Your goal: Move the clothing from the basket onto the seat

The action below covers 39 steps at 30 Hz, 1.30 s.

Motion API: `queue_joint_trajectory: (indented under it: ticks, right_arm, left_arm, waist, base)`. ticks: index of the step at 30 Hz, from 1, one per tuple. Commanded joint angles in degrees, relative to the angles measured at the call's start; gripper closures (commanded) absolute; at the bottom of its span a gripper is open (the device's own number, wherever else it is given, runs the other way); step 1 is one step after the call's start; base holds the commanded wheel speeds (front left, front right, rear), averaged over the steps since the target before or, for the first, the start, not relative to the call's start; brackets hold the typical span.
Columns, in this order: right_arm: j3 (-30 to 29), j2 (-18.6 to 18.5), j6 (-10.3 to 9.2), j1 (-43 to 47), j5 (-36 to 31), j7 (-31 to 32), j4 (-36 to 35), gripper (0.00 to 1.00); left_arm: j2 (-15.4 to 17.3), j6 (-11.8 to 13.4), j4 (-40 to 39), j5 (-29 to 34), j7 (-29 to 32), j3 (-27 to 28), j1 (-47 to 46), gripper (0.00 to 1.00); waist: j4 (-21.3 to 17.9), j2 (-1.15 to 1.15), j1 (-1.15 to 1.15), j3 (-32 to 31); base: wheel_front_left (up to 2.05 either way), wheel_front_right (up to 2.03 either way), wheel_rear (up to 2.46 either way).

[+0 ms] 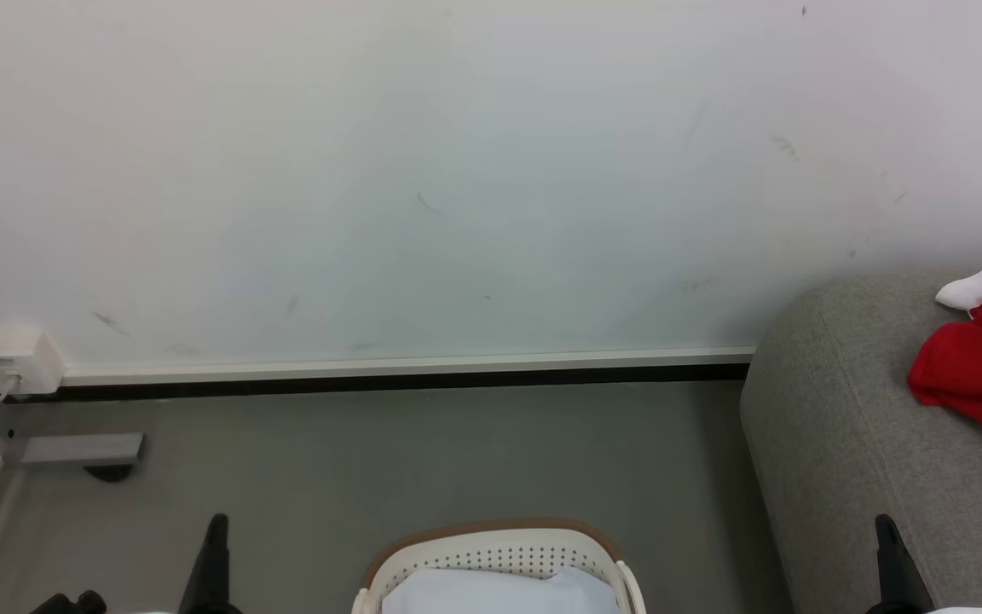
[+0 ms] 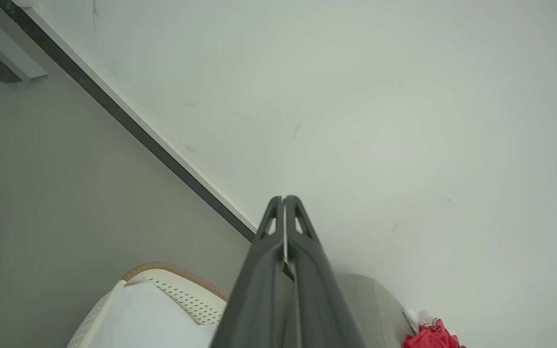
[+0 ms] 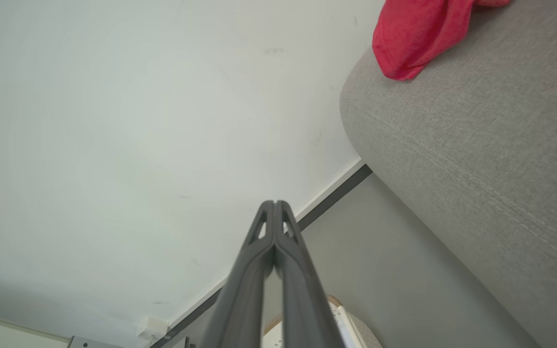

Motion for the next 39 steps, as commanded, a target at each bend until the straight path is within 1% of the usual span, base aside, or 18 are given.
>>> queue_joint_trajectory:
  ticks: [1,21,39]
  right_arm:
    - [-0.36,-0.54,-0.05,-1.69,1.67,0.44,-1.0,1.0]
    - [-1.9,-0.74,-0.08,-2.88,13.97,3.57,-2.44,1.0]
    - [-3.02,-0.88,-0.1,-3.8,23.4,5.97,-3.45,1.0]
  left_arm:
    - [0.2,0.18,-0.85,-1.64,0.43,0.37,-1.26,1.0]
    - [0.04,0.53,-2.07,-13.97,3.76,1.33,-2.73,1.0]
    - [-0.1,0.78,-2.96,-23.04,6.24,2.11,-3.85,1.0]
  waist:
    - [0.03,0.0,0.0,0.03]
    - [0.48,0.0,0.0,0.62]
    - [0.88,0.0,0.0,1.14]
  base:
    - [0.0,0.0,0.0]
    - [0.0,0.0,0.0]
    - [0.0,0.0,0.0]
